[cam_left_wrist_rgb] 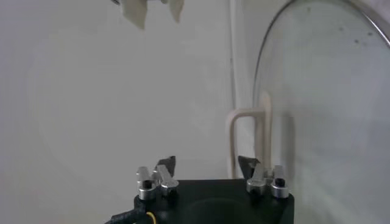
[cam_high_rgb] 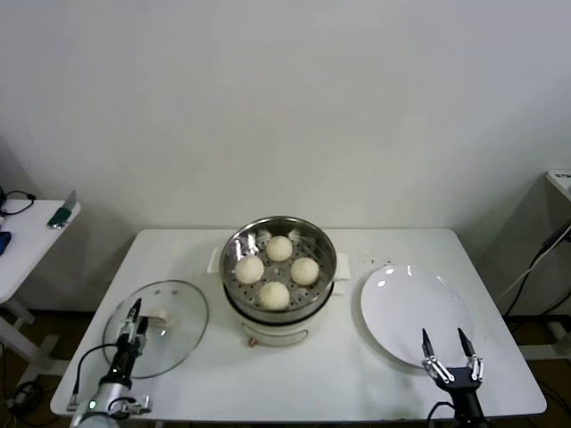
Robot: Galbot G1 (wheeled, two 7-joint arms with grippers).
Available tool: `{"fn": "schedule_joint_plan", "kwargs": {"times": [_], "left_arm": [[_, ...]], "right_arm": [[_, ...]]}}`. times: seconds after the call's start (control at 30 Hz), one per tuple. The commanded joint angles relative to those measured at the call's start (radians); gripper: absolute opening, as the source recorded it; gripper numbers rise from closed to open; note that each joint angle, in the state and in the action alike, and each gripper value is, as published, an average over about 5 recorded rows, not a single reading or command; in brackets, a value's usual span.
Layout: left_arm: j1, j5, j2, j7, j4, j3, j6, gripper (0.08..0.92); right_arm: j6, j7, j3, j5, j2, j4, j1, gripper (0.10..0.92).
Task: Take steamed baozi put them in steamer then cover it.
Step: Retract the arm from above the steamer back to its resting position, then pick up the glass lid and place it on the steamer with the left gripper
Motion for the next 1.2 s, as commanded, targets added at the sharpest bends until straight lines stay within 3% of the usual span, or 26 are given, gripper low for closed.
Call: {"fn": "schedule_joint_plan", "kwargs": {"times": [0.03, 0.6, 0.97, 1.2], "left_arm": [[-0.044, 0.031, -0.002, -0.006, 0.037, -0.001, -0.003, 0.626], [-0.045, 0.010, -0.017, 0.032, 0.054, -0.005, -0.002, 0.151], [-0.006, -0.051, -0.013, 0.046, -0.014, -0.008, 0.000, 0.132], [0.050, -0.166, 0.015, 0.105, -0.211, -0.018, 0.040, 0.132]], "right_arm": [[0.005, 0.000, 0.001, -0.003, 0.009, 0.000, -0.005, 0.823], [0.000, 0.011, 0.001, 0.003, -0.004, -0.003, 0.009, 0.823], [0.000, 0.017, 0.003, -0.001, -0.008, -0.005, 0.007, 0.823], [-0.011, 0.046, 0.010, -0.058, 0.003, 0.006, 0.004, 0.823]]}}
